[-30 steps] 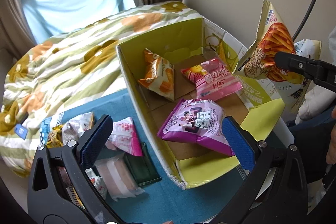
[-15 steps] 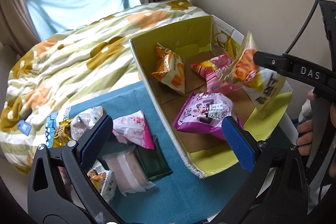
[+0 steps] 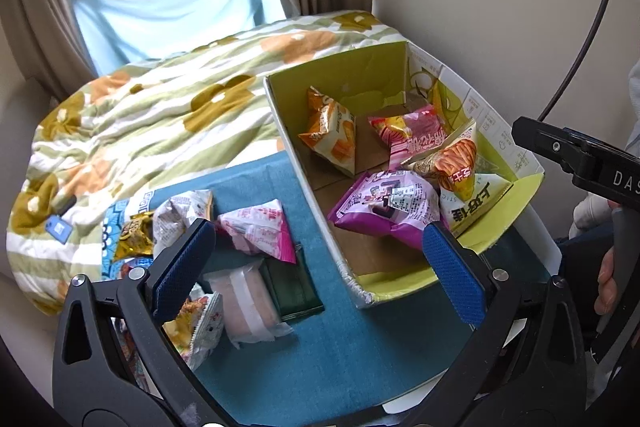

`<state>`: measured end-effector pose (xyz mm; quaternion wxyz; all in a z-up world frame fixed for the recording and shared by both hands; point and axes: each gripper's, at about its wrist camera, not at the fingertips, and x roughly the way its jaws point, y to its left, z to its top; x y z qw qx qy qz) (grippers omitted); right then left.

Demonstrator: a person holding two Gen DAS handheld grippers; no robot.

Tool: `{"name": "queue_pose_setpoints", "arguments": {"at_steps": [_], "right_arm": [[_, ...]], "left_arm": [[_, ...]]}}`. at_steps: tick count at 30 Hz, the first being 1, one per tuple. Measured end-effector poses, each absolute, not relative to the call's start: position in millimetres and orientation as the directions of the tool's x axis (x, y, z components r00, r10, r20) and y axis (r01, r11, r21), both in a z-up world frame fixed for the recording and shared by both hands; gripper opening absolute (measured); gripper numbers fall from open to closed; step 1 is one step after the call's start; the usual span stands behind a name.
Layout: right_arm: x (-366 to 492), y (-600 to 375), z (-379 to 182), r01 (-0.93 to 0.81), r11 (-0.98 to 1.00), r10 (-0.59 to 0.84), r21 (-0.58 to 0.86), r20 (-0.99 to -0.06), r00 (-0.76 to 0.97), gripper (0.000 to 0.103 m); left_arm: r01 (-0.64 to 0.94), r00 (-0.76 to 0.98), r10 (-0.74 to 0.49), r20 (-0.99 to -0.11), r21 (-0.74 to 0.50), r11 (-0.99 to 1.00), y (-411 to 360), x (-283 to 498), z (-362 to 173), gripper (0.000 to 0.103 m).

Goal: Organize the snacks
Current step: 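Withdraw both tools from the box back toward the remaining snacks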

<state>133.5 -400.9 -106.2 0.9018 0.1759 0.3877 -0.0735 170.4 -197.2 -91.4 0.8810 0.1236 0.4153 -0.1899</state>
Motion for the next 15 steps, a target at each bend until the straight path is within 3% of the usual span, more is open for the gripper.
{"name": "queue_pose_setpoints", "arguments": {"at_steps": [15], "right_arm": [[45.3,-360.6,-50.3,0.065,0.987,0.045,0.145,-0.645,0.763,0.1]], "left_arm": [[0.283,0.711,-0.179,-0.681,0.044,0.958,-139.0,53.2,-41.3,0.102]]}}
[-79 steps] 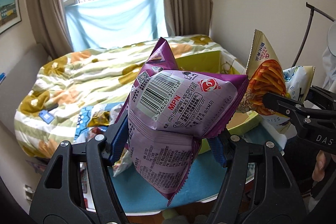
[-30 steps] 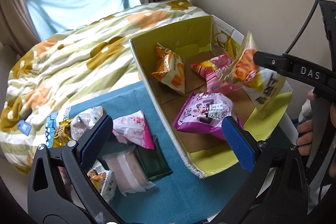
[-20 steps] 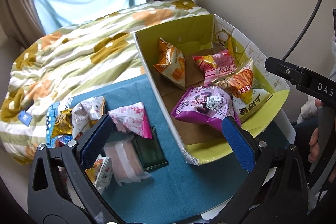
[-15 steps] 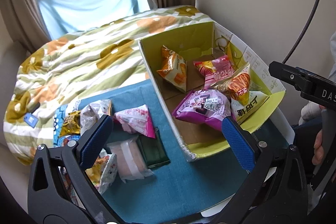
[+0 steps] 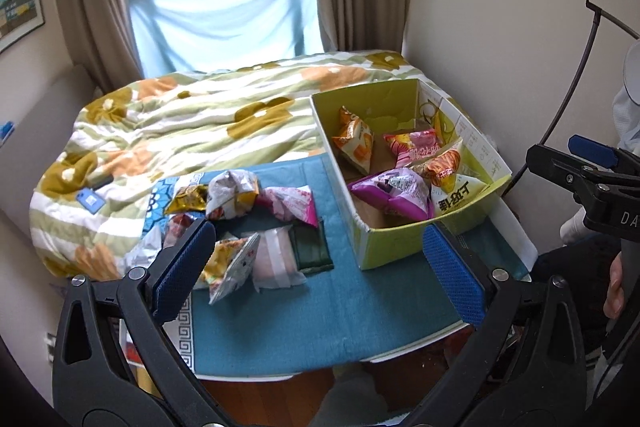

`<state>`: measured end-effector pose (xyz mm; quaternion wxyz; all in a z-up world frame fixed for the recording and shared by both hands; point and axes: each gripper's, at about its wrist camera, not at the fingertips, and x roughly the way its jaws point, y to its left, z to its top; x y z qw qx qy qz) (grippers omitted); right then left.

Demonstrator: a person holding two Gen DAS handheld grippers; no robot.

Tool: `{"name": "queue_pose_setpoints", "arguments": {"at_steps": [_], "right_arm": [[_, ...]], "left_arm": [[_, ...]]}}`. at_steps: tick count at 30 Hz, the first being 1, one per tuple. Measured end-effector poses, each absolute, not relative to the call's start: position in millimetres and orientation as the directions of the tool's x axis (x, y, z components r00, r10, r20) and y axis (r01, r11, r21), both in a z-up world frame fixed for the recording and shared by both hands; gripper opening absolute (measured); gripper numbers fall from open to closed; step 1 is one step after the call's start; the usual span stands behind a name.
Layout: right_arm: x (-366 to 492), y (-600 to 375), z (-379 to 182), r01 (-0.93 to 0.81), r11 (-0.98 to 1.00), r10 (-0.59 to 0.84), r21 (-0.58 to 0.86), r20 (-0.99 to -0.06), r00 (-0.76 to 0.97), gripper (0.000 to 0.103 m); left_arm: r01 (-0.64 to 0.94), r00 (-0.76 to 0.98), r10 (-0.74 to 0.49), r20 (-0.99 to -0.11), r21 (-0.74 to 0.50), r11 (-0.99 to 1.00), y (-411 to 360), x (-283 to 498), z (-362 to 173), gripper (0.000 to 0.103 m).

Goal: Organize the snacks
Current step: 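Withdraw both tools from the box back toward the remaining snacks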

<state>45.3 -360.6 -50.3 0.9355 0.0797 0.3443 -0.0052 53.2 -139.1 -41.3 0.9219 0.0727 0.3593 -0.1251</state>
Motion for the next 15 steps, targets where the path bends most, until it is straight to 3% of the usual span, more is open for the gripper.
{"name": "queue_pose_setpoints", "arguments": {"at_steps": [15], "right_arm": [[6.2,-305.4,-65.2,-0.164,0.963,0.262,0.213,-0.619,0.74,0.1]], "left_arm": [[0.046,0.762,0.01,-0.648,0.069,0.997,-60.2,-23.2,-41.0,0.102]]}}
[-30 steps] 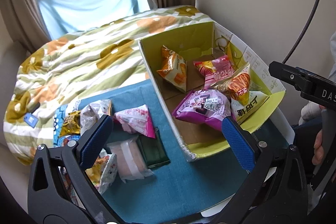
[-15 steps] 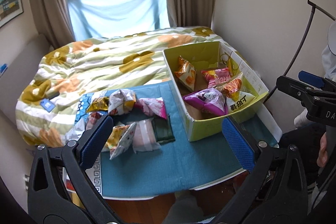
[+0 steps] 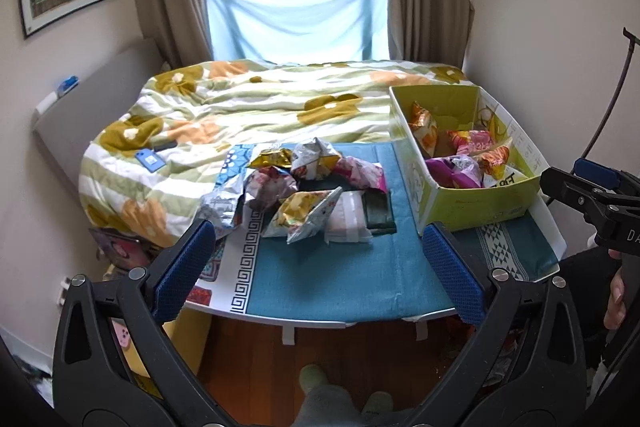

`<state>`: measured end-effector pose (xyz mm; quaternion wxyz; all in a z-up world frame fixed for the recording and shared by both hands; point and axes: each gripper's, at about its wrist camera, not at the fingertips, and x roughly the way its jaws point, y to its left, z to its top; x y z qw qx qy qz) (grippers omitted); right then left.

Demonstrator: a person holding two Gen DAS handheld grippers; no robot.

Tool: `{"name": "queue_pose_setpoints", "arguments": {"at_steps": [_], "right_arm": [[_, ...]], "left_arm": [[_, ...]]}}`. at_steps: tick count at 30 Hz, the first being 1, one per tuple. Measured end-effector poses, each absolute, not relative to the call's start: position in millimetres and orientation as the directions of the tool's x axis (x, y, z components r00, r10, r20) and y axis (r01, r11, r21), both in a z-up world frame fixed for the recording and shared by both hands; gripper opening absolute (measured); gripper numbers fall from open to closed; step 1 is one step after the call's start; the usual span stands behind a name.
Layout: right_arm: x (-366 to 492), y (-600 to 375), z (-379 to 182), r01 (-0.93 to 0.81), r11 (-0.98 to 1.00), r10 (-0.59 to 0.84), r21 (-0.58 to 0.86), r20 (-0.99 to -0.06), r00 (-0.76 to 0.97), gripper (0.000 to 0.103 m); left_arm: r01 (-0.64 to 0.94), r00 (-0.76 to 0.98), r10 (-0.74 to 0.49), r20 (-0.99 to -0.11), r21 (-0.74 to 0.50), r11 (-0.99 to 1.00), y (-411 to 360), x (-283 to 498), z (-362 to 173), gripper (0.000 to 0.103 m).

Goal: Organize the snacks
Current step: 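Withdraw both tools from the box back toward the remaining snacks, then grasp the white printed bag with the left tool while the right tool grasps the yellow chip bag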

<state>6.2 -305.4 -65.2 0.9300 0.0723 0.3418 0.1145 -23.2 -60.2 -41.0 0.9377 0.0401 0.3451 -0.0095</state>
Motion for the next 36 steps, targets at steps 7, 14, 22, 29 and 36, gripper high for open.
{"name": "queue_pose_setpoints", "arguments": {"at_steps": [7,14,22,29,36], "right_arm": [[10.8,-274.1,-72.1,-0.216,0.953,0.303,0.212,-0.63,0.715,0.1],[29.7,-232.6,-90.2,-0.239,0.943,0.334,0.234,-0.662,0.671,0.1],[67.8,-171.2,-112.6,-0.19,0.944,0.327,0.269,-0.701,0.634,0.1],[110.6,-117.1,-146.6,-0.084,0.962,0.258,0.26,-0.763,0.593,0.1],[146.0,-87.8,-190.1,0.039,0.974,0.169,0.224,-0.828,0.534,0.1]], "left_arm": [[-0.013,0.753,0.058,-0.655,0.074,0.997,-26.4,-23.7,-49.5,0.102],[-0.029,0.737,0.074,-0.672,0.078,0.997,18.8,-5.3,-67.0,0.102],[0.029,0.655,0.08,-0.752,0.131,0.991,84.1,53.4,-112.8,0.102],[0.19,0.595,0.037,-0.803,0.186,0.964,130.8,113.9,-169.2,0.102],[0.394,0.568,-0.019,-0.823,0.252,0.884,137.4,162.9,-223.6,0.102]]}}
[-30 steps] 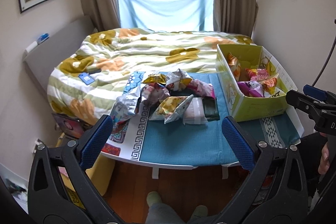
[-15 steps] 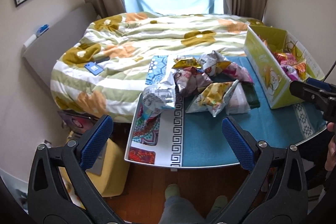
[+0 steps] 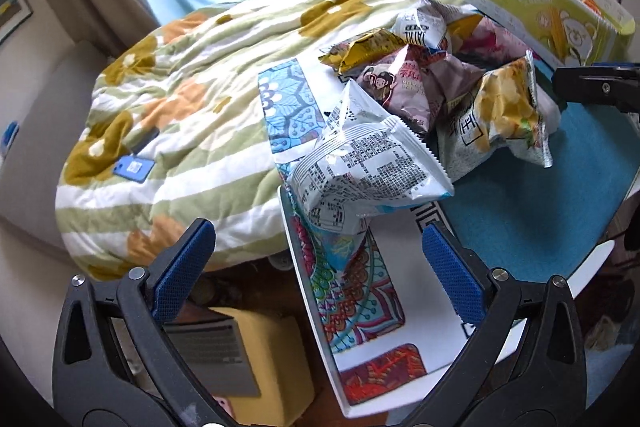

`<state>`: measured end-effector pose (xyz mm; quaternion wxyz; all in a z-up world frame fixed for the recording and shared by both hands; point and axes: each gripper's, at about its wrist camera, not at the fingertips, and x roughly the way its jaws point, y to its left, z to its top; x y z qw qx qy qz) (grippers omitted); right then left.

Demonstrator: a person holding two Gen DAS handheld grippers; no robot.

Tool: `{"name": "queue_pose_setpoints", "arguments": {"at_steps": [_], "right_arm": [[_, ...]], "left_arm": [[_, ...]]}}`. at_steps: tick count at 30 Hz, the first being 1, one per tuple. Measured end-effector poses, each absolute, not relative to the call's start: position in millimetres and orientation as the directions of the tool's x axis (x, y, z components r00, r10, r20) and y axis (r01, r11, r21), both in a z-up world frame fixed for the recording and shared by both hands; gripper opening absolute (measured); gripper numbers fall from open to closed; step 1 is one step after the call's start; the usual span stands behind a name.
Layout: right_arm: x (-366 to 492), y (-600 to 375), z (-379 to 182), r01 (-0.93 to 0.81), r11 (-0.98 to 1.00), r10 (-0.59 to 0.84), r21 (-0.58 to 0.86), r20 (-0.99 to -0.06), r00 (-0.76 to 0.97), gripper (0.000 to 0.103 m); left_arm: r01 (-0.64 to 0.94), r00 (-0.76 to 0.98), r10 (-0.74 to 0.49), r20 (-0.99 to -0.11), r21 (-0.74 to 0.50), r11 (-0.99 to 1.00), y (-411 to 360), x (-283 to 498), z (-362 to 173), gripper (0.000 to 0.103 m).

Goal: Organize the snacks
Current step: 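Grasp the white printed bag with the left tool while the right tool grasps the yellow chip bag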

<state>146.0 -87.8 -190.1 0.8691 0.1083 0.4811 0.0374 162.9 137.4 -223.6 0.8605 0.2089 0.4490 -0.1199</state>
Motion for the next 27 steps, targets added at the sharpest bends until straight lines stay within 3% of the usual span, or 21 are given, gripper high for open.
{"name": "queue_pose_setpoints", "arguments": {"at_steps": [15,20,27], "right_arm": [[177.7,-70.9,-232.8,0.202,0.959,0.08,0.197,-0.875,0.477,0.1],[182.6,-67.2,-238.5,0.216,0.959,0.06,0.181,-0.88,0.471,0.1],[192.1,-59.2,-245.0,0.205,0.964,0.056,0.17,-0.882,0.468,0.099]], "left_arm": [[0.644,0.509,-0.181,-0.842,0.233,0.729,107.3,215.1,-272.3,0.102],[0.657,0.488,-0.176,-0.855,0.227,0.719,105.5,223.4,-282.3,0.074],[0.652,0.481,-0.19,-0.856,0.204,0.73,113.4,223.1,-280.4,0.067]]}}
